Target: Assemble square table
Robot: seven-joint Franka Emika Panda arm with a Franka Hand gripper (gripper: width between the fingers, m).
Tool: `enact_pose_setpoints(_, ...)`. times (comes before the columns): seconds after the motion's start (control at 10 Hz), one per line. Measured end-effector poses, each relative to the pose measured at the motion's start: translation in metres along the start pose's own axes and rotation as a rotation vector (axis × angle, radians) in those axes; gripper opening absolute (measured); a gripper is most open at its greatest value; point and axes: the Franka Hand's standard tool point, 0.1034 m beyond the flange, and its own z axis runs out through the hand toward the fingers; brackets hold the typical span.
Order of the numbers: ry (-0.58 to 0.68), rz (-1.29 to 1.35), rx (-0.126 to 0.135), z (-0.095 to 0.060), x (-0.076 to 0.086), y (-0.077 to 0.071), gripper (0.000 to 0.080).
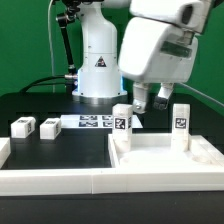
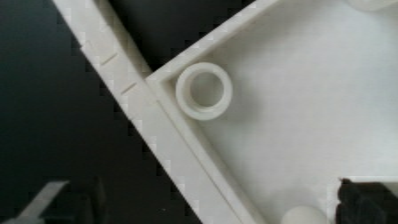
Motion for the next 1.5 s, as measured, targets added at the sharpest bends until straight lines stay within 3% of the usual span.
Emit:
enact_pose_setpoints(0.3, -0.004, 0.344, 0.076, 0.007, -0.013, 0.002, 0.0649)
enact_pose_setpoints(0.7, -0.009, 0.601, 0.079, 0.006, -0.011, 0.001, 0.0649)
enact_pose_setpoints(0.9, 0.035, 0.682, 0.167, 0.001, -0.028, 0.012, 0.0649)
enact_pose_setpoints(1.0, 0.041, 0.705, 0.188, 0.000, -0.039, 0.014, 0.0649)
enact_pose_setpoints(1.1, 0.052, 0.731, 0.244, -0.003, -0.057, 0.019, 0.0649)
enact_pose_setpoints(1.2, 0.056, 0.758, 0.269, -0.003, -0.075, 0.029, 0.0649)
enact_pose_setpoints(1.3, 0.053, 0.766, 0.272, 0.001, -0.084, 0.032, 0.0649)
enact_pose_setpoints(1.5, 0.051, 0.766, 0.273, 0.001, -0.082, 0.030, 0.0649)
